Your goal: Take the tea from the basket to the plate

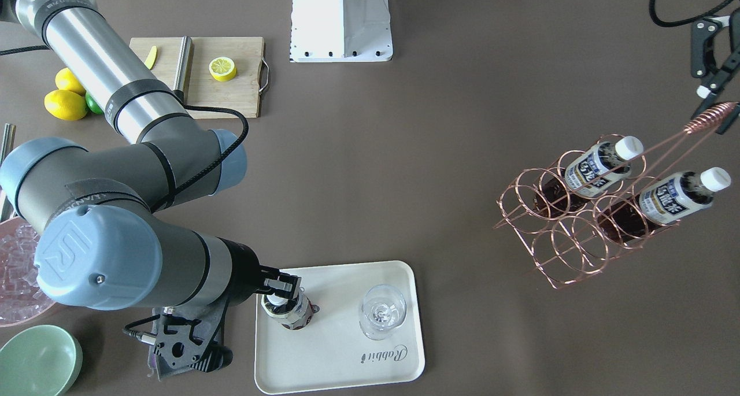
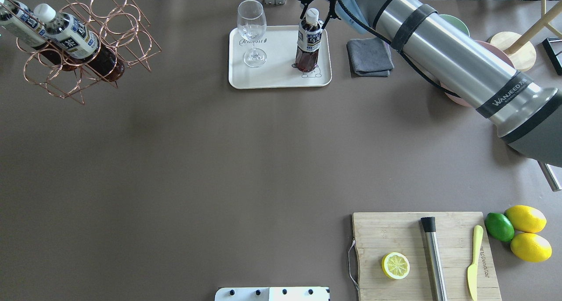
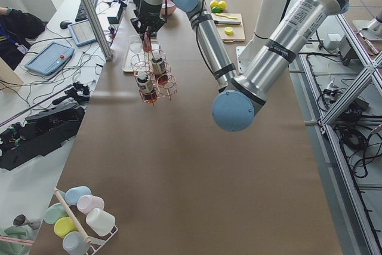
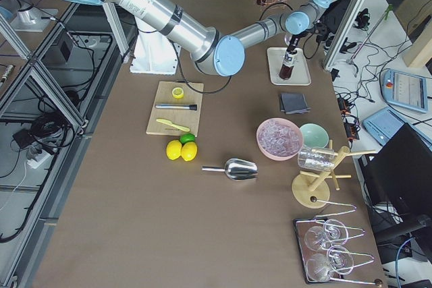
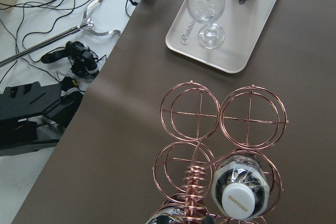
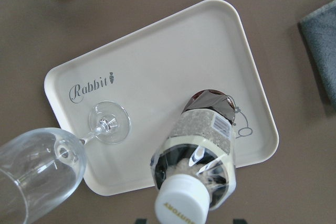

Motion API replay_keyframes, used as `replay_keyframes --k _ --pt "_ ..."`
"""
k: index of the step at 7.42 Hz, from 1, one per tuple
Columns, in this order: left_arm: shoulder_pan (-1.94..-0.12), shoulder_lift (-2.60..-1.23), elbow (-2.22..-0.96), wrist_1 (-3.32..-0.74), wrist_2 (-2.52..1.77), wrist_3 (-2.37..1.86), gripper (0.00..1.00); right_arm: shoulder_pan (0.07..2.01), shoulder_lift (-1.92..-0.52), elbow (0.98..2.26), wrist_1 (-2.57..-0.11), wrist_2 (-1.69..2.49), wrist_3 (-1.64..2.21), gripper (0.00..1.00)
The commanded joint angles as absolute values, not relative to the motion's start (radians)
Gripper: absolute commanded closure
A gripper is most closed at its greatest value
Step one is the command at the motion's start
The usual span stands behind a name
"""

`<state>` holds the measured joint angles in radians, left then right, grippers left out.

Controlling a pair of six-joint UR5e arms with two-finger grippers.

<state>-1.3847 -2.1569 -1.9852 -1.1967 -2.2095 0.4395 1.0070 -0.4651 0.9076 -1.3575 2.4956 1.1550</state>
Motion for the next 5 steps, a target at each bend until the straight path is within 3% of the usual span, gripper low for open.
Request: replay_keyframes --k 1,3,5 --pt "-1.478 -2.154 -1.829 -1.262 -2.209 0.607 1.00 1.012 -0.497 1.054 -1.429 2.508 1.158 0.00" --pt "-1.486 -2.128 -1.748 -1.391 -2.163 0.736 1.00 1.026 -0.698 1.380 -1.555 2.508 1.151 0.00" --pt "-1.485 -2.117 -1.659 -1.512 -2.123 0.893 1.00 1.061 -0.940 1.608 -1.559 2.499 1.070 0.00"
